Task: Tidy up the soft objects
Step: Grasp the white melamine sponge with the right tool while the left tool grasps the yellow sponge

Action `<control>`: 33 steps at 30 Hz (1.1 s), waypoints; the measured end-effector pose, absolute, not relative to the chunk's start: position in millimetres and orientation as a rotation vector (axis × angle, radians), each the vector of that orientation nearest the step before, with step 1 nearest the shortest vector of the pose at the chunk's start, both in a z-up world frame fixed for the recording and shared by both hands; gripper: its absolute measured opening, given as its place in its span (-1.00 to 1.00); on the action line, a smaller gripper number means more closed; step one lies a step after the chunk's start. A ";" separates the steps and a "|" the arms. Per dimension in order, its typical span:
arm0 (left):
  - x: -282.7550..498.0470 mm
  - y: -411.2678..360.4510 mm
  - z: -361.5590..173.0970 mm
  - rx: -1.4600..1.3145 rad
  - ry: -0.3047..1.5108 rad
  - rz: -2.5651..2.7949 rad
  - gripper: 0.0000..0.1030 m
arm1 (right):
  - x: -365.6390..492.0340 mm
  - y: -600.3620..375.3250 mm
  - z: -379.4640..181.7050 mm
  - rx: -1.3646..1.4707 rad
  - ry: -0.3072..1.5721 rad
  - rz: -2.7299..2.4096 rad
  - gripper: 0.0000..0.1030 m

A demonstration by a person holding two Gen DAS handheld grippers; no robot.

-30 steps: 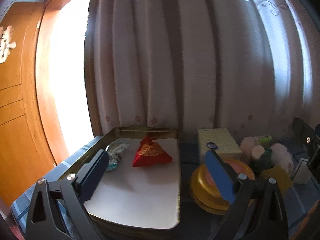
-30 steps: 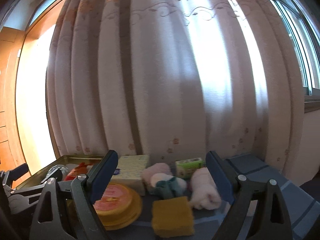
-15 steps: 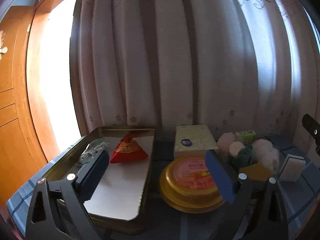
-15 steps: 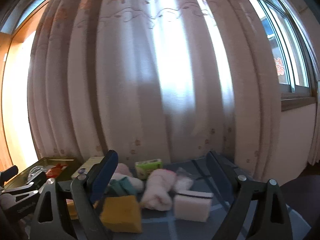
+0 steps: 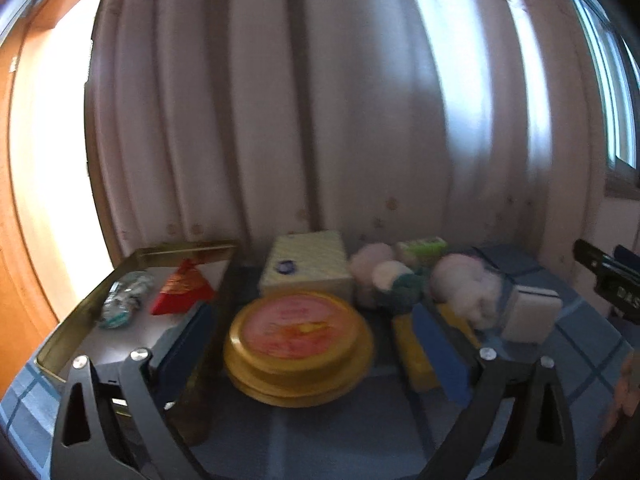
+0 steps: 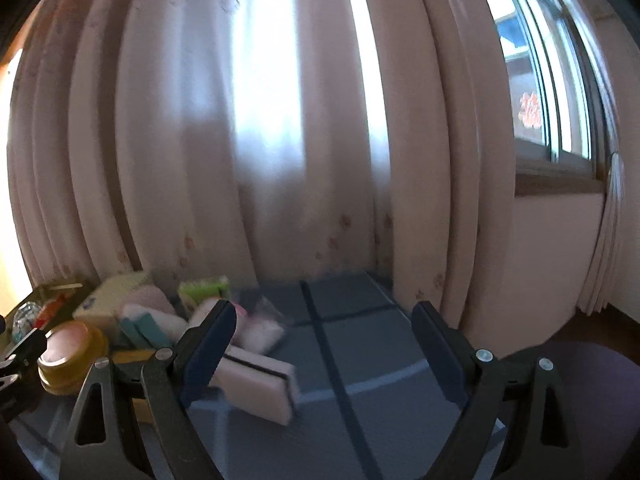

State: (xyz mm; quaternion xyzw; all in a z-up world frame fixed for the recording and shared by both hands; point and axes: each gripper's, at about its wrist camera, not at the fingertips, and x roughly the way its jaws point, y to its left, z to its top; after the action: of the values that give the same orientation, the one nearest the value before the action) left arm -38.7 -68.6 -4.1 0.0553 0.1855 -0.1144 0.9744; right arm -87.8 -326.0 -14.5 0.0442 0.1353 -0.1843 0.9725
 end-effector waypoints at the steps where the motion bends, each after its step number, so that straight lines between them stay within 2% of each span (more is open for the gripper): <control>1: -39.6 -72.6 -4.4 0.122 0.380 -0.238 0.99 | -87.0 -332.4 -14.7 0.090 0.295 -0.369 0.77; 8: -42.6 -111.3 -12.2 0.232 0.433 -0.289 0.99 | -68.4 -340.5 -21.9 0.115 0.438 -0.224 0.77; 18: -36.5 -112.7 -16.0 0.195 0.508 -0.291 0.99 | -14.8 -315.2 -47.8 0.018 0.679 -0.006 0.75; 19: -35.1 -113.2 -16.7 0.191 0.515 -0.295 0.99 | -14.0 -316.6 -49.9 0.025 0.693 0.009 0.56; 20: -34.3 -114.6 -17.2 0.185 0.525 -0.301 0.99 | -11.2 -317.3 -52.2 0.030 0.712 0.024 0.19; 21: -33.8 -116.5 -17.9 0.186 0.530 -0.308 0.99 | -8.3 -317.6 -55.5 0.031 0.736 0.032 0.04; 27: -35.4 -135.5 -20.5 0.214 0.530 -0.361 0.99 | -14.9 -320.2 -54.4 0.056 0.710 0.068 -0.09; 33: -14.5 -163.2 -32.4 0.237 0.647 -0.328 0.89 | -48.3 -327.1 -34.6 0.070 0.510 0.002 -0.09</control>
State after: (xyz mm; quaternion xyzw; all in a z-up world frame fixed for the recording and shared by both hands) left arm -14.5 -163.2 -32.4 0.1157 0.3156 -0.1600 0.9281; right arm -48.3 -327.1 -34.6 0.0344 0.2520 0.0009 0.9671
